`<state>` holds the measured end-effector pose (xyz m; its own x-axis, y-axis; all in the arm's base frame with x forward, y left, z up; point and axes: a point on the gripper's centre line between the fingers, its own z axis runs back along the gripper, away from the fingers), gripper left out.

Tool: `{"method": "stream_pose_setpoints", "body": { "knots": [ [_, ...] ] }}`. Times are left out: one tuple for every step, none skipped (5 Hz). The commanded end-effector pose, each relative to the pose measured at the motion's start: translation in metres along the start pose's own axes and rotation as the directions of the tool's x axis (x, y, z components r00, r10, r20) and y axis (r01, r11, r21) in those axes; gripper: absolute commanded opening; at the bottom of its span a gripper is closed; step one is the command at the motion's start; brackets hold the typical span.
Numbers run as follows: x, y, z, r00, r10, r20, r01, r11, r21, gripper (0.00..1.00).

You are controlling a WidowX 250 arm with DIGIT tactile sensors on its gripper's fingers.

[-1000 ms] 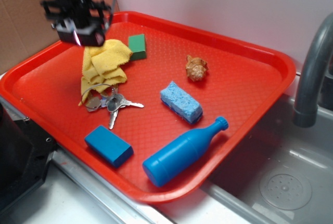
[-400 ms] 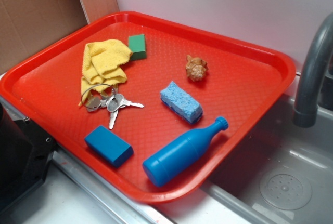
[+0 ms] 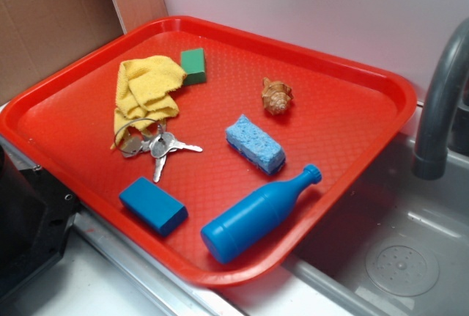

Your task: Grab the yellow cloth.

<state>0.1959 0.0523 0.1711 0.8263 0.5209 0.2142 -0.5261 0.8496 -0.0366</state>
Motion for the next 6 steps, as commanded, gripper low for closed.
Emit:
{"method": "stream_pose_setpoints", "body": {
  "knots": [
    [-0.004,0.031,-0.072,0.987,0.163,0.004,-0.163,0.981,0.101,1.0],
    [-0.01,0.031,-0.101,0.986,0.165,-0.027,-0.16,0.978,0.135,1.0],
    [-0.014,0.029,-0.131,0.986,0.146,-0.076,-0.135,0.982,0.135,1.0],
    [-0.02,0.029,-0.154,0.984,0.128,-0.125,-0.115,0.987,0.112,1.0],
    [-0.028,0.033,-0.157,0.974,0.152,-0.17,-0.14,0.987,0.083,0.0],
    [-0.025,0.033,-0.156,0.976,0.119,-0.182,-0.107,0.991,0.075,0.0]
  ]
}}
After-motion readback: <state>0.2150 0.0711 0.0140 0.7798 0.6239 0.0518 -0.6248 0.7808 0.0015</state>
